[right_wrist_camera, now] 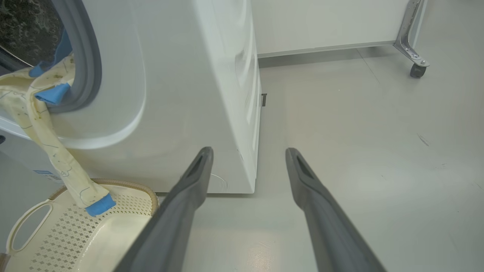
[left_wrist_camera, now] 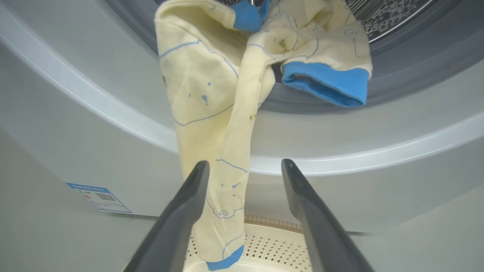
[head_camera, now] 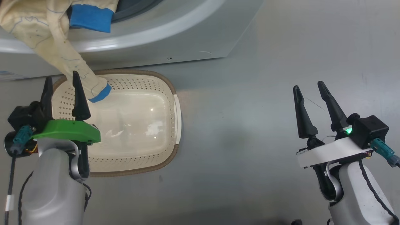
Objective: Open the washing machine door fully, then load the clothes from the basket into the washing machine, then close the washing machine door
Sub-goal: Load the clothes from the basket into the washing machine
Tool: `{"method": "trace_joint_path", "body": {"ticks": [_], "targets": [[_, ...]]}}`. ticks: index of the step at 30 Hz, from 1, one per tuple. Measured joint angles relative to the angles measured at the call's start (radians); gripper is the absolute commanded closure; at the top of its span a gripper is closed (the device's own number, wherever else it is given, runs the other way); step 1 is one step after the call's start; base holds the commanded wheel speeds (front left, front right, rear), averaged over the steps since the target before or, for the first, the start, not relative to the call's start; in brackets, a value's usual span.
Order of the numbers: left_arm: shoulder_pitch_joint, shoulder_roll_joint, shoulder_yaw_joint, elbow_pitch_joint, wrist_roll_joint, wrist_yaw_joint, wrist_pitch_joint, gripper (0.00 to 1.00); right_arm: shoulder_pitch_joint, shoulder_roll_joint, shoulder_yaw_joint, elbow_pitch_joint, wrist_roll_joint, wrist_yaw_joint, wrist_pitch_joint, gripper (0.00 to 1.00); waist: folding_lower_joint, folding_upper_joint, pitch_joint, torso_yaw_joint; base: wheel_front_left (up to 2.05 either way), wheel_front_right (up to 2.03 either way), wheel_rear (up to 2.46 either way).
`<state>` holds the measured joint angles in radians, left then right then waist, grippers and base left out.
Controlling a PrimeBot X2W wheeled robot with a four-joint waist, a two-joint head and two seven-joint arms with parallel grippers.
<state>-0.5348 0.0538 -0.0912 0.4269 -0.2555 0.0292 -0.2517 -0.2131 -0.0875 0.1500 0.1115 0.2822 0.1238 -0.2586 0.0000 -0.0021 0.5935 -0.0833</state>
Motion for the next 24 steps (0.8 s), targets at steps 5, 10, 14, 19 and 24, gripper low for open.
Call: {"method": "trace_joint_path", "body": {"ticks": [5,10,14,19,24], "targets": [[-0.061,0.021,0.018,0.046,0.0,-0.009,-0.003,0.0,-0.021,0.0,-0.002,-0.012,-0.002,0.0,0.0,0.0,0.0,0.0,0.047,-0.025,0.0,0.0,0.0],[-0.111,0.026,0.027,0.088,-0.018,-0.029,-0.004,0.0,-0.04,0.001,-0.004,-0.015,-0.009,0.0,0.0,0.0,0.0,0.0,0.077,-0.039,0.0,0.0,0.0],[-0.155,0.057,0.032,0.151,-0.014,-0.052,-0.004,0.0,-0.063,0.003,0.008,-0.014,-0.009,0.0,0.0,0.0,0.0,0.0,0.103,-0.056,0.0,0.0,0.0],[-0.203,0.074,0.045,0.194,-0.005,-0.051,-0.004,0.0,-0.069,0.003,0.011,-0.013,-0.01,0.0,0.0,0.0,0.0,0.0,0.114,-0.065,0.0,0.0,0.0],[-0.236,0.088,0.05,0.232,0.002,-0.051,-0.004,0.0,-0.079,0.004,0.017,-0.012,-0.01,0.0,0.0,0.0,0.0,0.0,0.118,-0.071,0.0,0.0,0.0]]}}
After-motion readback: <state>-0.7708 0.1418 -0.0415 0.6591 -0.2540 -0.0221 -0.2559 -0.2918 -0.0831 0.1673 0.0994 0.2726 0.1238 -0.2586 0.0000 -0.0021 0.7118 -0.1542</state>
